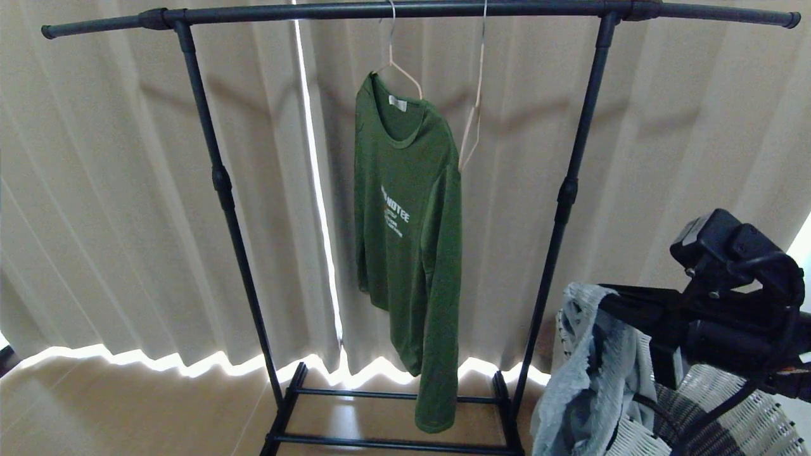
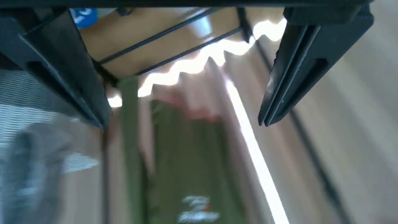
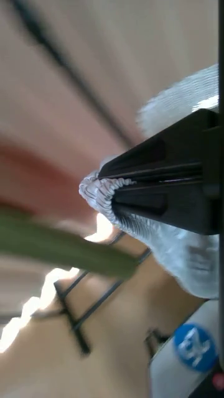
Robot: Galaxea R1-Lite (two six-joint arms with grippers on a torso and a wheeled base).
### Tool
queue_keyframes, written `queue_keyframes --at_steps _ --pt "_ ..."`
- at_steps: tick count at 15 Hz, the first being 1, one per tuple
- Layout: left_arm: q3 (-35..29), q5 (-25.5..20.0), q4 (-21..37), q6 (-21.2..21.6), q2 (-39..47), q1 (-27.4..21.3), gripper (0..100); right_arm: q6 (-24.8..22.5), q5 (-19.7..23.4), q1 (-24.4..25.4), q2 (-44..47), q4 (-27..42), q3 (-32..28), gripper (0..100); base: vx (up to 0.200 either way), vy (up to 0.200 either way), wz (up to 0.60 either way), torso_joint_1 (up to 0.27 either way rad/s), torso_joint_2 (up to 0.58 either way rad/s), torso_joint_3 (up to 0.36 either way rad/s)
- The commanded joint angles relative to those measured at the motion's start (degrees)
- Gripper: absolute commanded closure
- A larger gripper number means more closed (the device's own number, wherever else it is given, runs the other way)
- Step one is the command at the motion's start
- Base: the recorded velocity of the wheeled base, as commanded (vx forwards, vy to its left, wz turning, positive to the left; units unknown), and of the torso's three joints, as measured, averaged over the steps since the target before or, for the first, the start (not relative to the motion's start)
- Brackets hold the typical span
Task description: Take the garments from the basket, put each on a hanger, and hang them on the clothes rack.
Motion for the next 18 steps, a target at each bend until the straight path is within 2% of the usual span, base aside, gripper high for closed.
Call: queue_keyframes --at_steps 1,3,5,6,8,11,13,14,15,18 --pt "-8.3 -5.8 -1.4 0.2 14.5 -0.2 0 0.0 0.3 2.5 3.4 -0.1 -5.9 100 0.0 0.0 0.0 0.0 0.0 0.0" --pt "-11.0 -6.0 -5.8 0.1 24.7 -1.3 0 0.2 0.3 4.5 4.3 -0.2 -9.9 100 0.0 0.0 0.0 0.0 0.0 0.0" --pt "-11.5 -5.9 -17.9 -1.0 38.8 -6.1 0 3.0 0.3 7.6 4.1 -0.2 -13.4 100 0.0 0.0 0.0 0.0 0.0 0.0" --pt "-11.5 -5.7 -21.1 -1.5 42.2 -7.9 0 3.9 0.3 8.3 4.0 -0.2 -13.5 100 0.0 0.0 0.0 0.0 0.0 0.0" --pt "-11.5 -3.7 -27.3 -2.3 51.5 -16.7 0 4.7 0.3 9.5 3.8 -0.3 -13.7 100 0.0 0.0 0.0 0.0 0.0 0.0" --pt "-11.5 4.7 -33.5 -7.4 61.4 -31.6 0 4.7 0.4 9.8 3.3 -0.4 -15.2 100 0.0 0.0 0.0 0.0 0.0 0.0" --pt "-11.5 9.8 -39.4 -10.8 67.3 -38.2 0 4.7 0.7 10.9 2.8 -0.4 -15.4 100 0.0 0.0 0.0 0.0 0.0 0.0" --pt "-11.5 15.0 -45.7 -12.8 73.9 -43.0 0 4.7 1.3 11.6 2.1 -0.4 -15.5 100 0.0 0.0 0.0 0.0 0.0 0.0" --pt "-11.3 17.9 -50.8 -13.3 78.5 -45.7 0 4.8 1.4 11.6 1.9 -0.4 -15.5 100 0.0 0.0 0.0 0.0 0.0 0.0" --pt "-11.7 22.1 -63.1 -16.2 91.7 -52.4 0 4.7 2.2 11.7 1.7 -3.9 -15.3 100 0.0 0.0 0.0 0.0 0.0 0.0"
